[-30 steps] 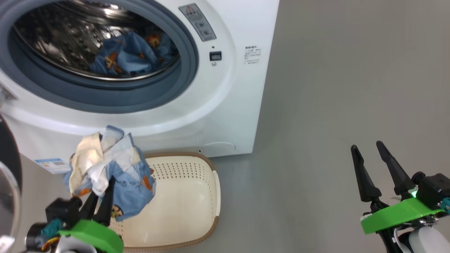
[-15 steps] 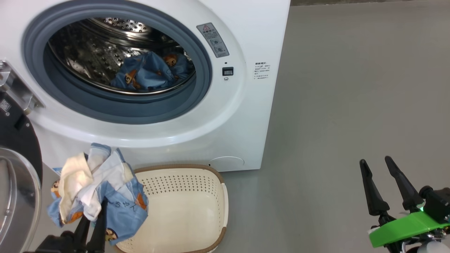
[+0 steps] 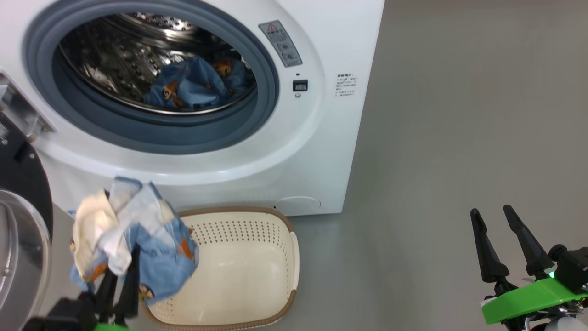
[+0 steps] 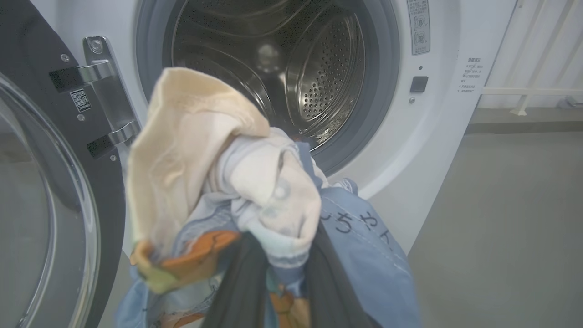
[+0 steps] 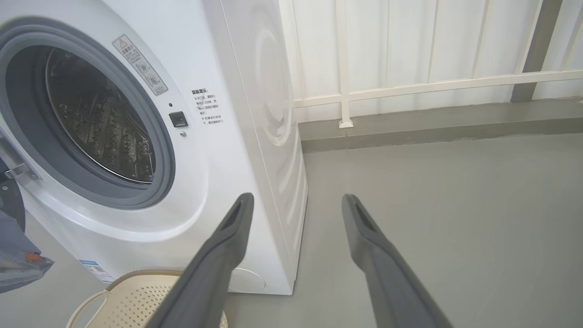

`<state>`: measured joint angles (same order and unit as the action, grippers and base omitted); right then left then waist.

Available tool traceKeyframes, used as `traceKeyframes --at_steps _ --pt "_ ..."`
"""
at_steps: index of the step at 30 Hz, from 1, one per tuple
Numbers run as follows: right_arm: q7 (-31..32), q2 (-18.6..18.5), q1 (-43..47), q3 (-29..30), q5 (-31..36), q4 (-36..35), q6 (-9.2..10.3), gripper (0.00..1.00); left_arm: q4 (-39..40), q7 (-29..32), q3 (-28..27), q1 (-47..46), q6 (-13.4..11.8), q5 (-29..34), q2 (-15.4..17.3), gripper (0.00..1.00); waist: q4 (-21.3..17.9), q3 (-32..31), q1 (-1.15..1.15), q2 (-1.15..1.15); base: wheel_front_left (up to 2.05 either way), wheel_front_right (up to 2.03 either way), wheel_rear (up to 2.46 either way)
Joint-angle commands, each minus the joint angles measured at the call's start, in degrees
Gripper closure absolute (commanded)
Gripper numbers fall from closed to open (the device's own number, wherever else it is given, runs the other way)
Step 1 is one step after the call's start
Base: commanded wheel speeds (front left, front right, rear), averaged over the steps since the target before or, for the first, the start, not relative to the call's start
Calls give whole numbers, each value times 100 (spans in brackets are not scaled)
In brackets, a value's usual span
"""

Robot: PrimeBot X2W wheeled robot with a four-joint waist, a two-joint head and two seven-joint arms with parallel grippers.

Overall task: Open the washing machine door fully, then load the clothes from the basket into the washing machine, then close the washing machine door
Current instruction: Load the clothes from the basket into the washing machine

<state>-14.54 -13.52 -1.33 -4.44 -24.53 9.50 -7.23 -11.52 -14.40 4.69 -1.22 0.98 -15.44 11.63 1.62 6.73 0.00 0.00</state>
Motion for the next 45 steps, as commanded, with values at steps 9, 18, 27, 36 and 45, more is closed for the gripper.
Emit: traceKeyframes --at_steps 9,18,27,36,45 --pt "-46 -15 -422 -74 53 -237 -25 0 -234 -60 -352 -1542 37 113 77 100 -171 889 0 0 0 0 0" --pt "-46 105 -980 -133 33 -269 -25 0 -1442 -60 -570 -3650 219 -67 251 100 -540 1817 0 0 0 0 0" --pt "-46 248 -1432 -277 6 -270 -25 0 -3435 -60 -612 -5919 393 -173 482 100 -991 2476 0 0 0 0 0" --pt "-46 351 -1770 -475 -1 -308 -25 0 -4422 -60 -353 -7165 340 266 726 100 -1239 2906 0 0 0 0 0" --pt "-46 380 -1841 -572 -7 -273 -25 0 -4505 -60 -363 -7390 208 503 910 0 -1385 2964 0 0 0 0 0"
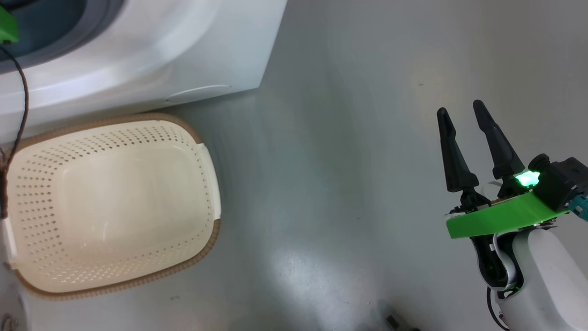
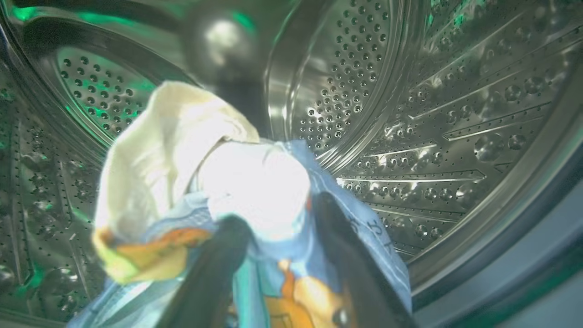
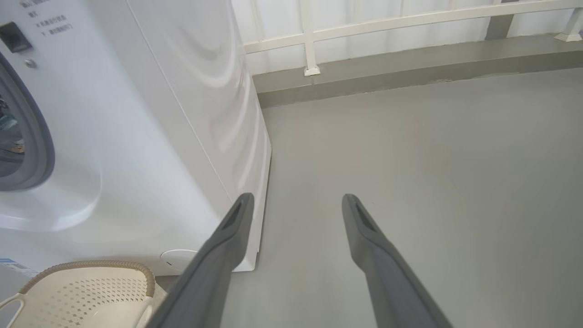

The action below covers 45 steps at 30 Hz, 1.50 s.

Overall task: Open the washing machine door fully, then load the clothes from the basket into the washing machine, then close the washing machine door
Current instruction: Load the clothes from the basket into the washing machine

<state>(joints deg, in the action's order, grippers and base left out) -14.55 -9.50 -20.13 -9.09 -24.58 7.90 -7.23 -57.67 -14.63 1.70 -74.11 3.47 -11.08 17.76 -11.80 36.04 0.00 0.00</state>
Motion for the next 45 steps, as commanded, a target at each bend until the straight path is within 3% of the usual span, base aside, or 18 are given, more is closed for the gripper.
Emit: traceKeyframes --at_steps 1,15,45 --pt "-45 -22 39 -107 -1 -114 -25 0 111 -37 -65 -101 -40 66 297 0 -42 33 0 0 0 0 0" --pt "-45 -62 23 -129 9 -77 -25 0 100 -37 -236 295 37 60 191 0 84 -187 0 0 0 0 0" --pt "-45 -615 549 -72 58 84 -25 0 2260 -37 -1119 3646 274 451 -815 0 868 -1662 0 0 0 0 0"
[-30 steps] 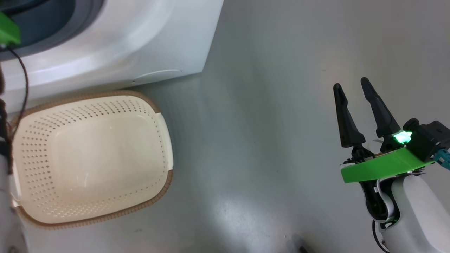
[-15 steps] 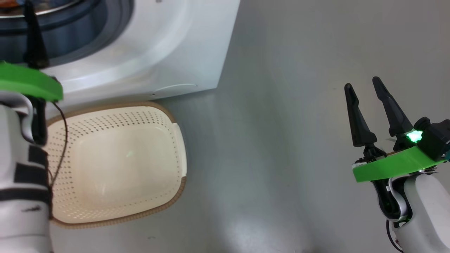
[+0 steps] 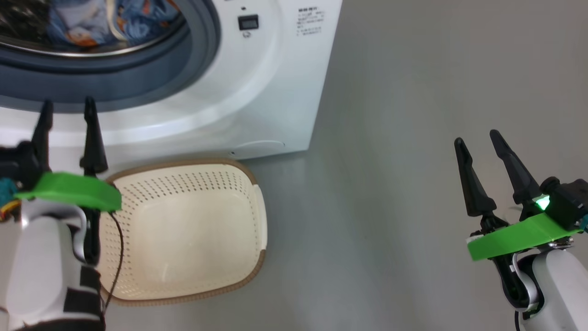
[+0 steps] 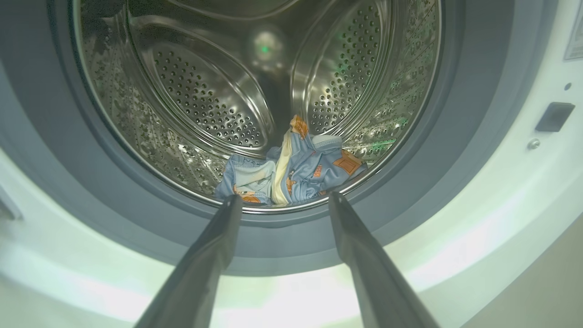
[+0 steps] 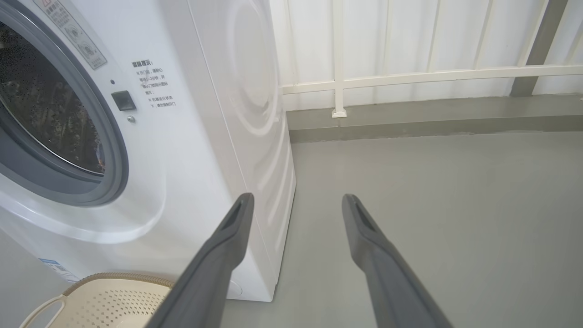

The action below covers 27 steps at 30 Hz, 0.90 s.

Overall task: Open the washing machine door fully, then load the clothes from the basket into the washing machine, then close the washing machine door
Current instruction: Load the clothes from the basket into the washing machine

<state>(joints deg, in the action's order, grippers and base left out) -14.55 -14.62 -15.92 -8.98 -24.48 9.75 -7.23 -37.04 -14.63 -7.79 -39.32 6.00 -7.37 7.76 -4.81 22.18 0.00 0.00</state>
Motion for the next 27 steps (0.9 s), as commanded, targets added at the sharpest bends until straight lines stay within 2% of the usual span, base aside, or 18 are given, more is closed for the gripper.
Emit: traceKeyframes --at_steps 1,12,27 --pt "-45 -104 127 -83 48 -100 -25 0 197 -37 -170 166 21 80 184 0 169 -275 0 0 0 0 0" --pt "-45 -177 527 -50 43 -16 -25 0 637 -37 -346 1180 85 185 -57 0 376 -903 0 0 0 0 0" --pt "-45 -196 1078 -5 15 -15 -25 0 1629 -37 -512 2564 135 205 -180 0 459 -1526 0 0 0 0 0"
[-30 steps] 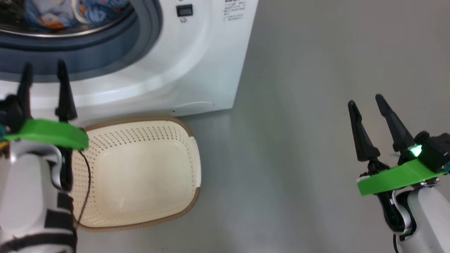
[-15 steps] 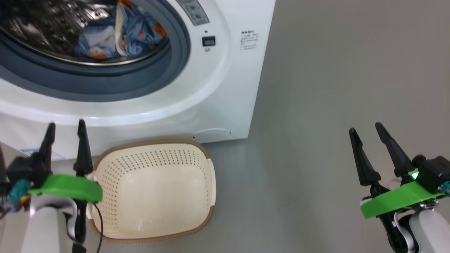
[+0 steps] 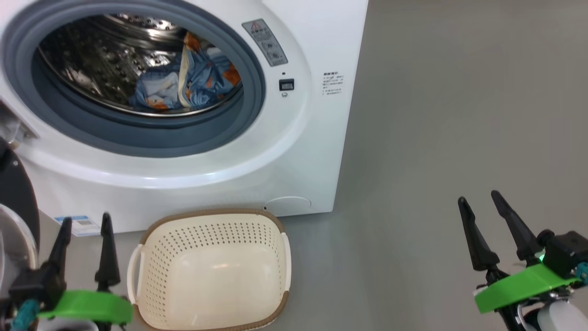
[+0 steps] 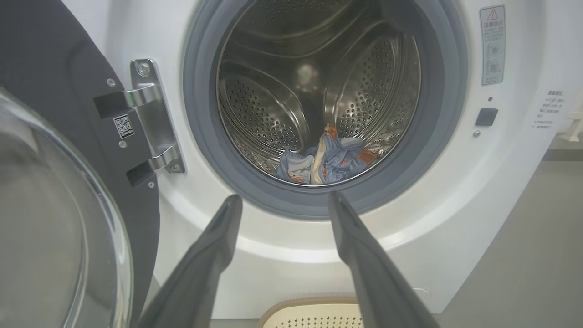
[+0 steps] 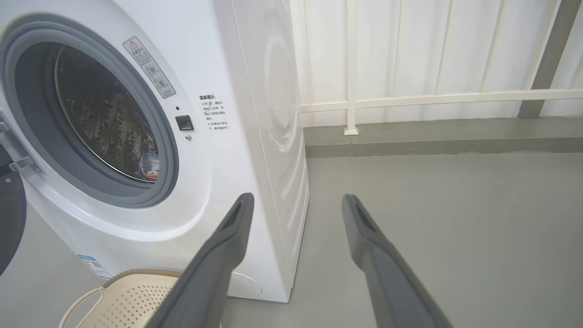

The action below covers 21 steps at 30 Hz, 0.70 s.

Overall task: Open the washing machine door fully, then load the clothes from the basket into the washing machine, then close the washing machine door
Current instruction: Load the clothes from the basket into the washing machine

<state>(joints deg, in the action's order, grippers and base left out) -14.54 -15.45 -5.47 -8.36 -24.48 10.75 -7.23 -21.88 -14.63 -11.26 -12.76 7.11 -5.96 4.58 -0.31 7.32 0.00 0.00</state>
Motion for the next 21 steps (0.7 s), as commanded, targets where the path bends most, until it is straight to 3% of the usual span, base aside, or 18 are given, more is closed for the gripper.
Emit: traceKeyframes --at_steps 1,21 --pt "-46 -114 103 -50 12 -126 -25 0 220 -37 -188 83 26 75 120 0 23 -94 0 0 0 0 0" --pt "-46 -120 392 -42 28 -152 -25 0 452 -37 -206 689 35 -67 -15 0 39 -337 0 0 0 0 0"
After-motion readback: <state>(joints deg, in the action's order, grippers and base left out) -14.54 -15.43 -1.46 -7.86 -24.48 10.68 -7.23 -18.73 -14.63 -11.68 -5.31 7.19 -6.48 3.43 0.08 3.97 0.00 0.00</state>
